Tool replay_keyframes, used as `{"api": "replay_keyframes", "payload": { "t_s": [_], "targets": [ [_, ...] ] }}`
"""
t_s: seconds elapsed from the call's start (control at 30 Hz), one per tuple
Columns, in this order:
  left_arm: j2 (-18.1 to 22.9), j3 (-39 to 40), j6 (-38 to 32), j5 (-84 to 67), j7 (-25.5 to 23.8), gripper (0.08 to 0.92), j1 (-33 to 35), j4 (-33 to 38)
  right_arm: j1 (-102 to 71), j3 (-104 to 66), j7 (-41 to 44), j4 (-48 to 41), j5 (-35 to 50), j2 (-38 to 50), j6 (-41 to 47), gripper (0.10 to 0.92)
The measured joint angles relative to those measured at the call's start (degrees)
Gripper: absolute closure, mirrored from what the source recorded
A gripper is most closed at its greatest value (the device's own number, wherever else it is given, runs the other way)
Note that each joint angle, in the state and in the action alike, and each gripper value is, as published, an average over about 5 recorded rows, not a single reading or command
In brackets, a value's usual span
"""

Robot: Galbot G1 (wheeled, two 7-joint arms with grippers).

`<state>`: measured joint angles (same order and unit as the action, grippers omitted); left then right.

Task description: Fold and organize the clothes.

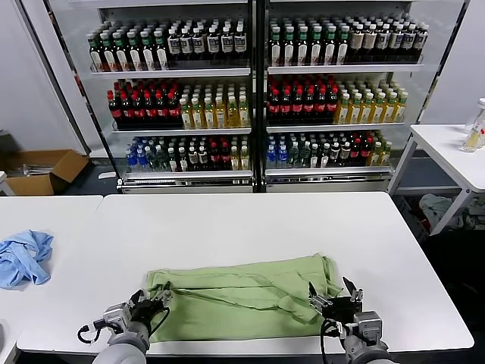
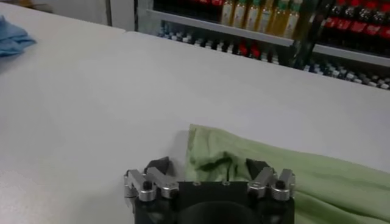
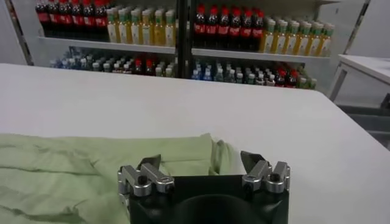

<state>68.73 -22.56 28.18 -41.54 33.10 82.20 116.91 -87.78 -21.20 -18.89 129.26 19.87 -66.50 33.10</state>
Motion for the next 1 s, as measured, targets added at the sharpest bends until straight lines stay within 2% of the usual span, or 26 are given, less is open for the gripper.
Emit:
{"api": "replay_keyframes", "payload": {
  "t_s": [0.33,0.63,0.73,1.0],
  "targets": [
    [1.14,1.14,0.88,0.53,0.16,0.619,-0.71,-0.55,-0.02,0.10,-0.13,-0.16,-0.38,-0.17,0.00,0.203],
    [0.96,0.79,1.10,3.14,-1.86,0.870,-0.85,-0.37,0.37,0.02,-0.18,-0.15,-0.45,0.06,0.00,0.203],
    [0.51,-0.17,1.57,4.40,-2.45,0.909,-0.60,0.25,0.66,-0.15,-0.20,0.04,-0.40,0.31,0.00,0.203],
    [-3.43,-7.56,3.25,6.87,-4.41,0.912,0.83,2.73,0.79,-0.43,-0.22,0.67,-0.37,0.49,-0.01,0.203]
  ]
}}
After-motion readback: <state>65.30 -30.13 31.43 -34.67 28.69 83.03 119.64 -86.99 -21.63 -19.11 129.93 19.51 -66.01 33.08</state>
